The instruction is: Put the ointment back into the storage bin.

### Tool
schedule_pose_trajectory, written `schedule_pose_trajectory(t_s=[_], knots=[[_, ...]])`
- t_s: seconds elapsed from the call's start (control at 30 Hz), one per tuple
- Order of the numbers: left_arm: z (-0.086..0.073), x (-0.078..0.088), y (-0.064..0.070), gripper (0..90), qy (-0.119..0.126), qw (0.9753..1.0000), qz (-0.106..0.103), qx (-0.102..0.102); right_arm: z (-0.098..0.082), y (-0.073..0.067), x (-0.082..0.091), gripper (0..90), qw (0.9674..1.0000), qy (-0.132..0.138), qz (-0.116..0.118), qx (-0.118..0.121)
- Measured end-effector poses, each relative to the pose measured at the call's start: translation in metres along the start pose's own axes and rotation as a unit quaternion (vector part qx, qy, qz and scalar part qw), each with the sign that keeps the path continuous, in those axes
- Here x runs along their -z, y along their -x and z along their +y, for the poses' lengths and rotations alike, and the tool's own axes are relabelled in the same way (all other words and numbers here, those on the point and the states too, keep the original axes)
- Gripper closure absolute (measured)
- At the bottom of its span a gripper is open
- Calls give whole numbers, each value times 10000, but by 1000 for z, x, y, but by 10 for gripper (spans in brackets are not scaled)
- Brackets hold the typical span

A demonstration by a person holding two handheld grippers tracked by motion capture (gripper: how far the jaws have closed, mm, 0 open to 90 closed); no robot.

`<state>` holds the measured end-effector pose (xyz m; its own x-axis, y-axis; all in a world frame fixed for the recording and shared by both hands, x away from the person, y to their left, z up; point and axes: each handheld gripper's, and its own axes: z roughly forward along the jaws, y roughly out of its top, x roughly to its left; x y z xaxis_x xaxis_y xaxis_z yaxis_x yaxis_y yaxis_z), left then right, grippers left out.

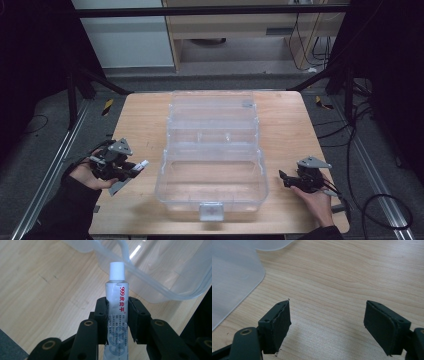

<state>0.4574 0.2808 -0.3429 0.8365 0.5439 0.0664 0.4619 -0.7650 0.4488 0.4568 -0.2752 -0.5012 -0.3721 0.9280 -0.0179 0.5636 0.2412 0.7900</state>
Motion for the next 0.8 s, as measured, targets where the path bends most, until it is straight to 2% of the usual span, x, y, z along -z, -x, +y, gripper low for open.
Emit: schedule_pose_trajectory(t_s=[0.1,0.13,0.17,0.2,0.23,0.33,0.37,0.43,0.5,0.53,0.57,0.6,0.63,0.67,0.73,0.8], knots=[[6,4,1,700,6,9999,17,-105,0,0,-1,214,10000,0,-8,15],[12,7,3,700,36,9998,1,-219,0,1,-1,213,10000,-14,-11,36],[12,7,3,700,36,9998,1,-219,0,1,-1,213,10000,-14,-11,36],[19,9,6,700,46,9993,-36,-356,0,1,-1,213,10000,-24,-15,39],[19,9,6,700,46,9993,-36,-356,0,1,-1,213,10000,-24,-15,39],[35,11,10,700,4,9981,-104,-602,0,1,-1,213,10000,-43,-34,59],[35,11,10,700,4,9981,-104,-602,0,1,-1,213,10000,-43,-34,59],[44,12,13,699,-36,9971,-140,-741,0,1,-1,211,10000,-60,-14,32],[54,14,16,699,-38,9960,-166,-874,-1,1,-2,209,10000,-62,-23,58],[63,15,19,700,-32,9946,-211,-1019,0,0,-1,207,10000,-66,-11,29],[63,15,19,700,-32,9946,-211,-1019,0,0,-1,207,10000,-66,-11,29],[71,15,23,700,-25,9930,-262,-1150,0,1,-2,203,10000,-65,-23,53],[71,15,23,700,-25,9930,-262,-1150,0,1,-2,203,10000,-65,-23,53],[78,14,27,700,-66,9912,-315,-1287,-1,2,-2,203,10000,-58,-28,50],[82,13,29,700,-95,9902,-340,-1348,-1,2,-2,203,10000,-60,-25,54],[91,10,37,700,-148,9869,-408,-1556,-1,2,-2,203,9999,-76,-28,78]])
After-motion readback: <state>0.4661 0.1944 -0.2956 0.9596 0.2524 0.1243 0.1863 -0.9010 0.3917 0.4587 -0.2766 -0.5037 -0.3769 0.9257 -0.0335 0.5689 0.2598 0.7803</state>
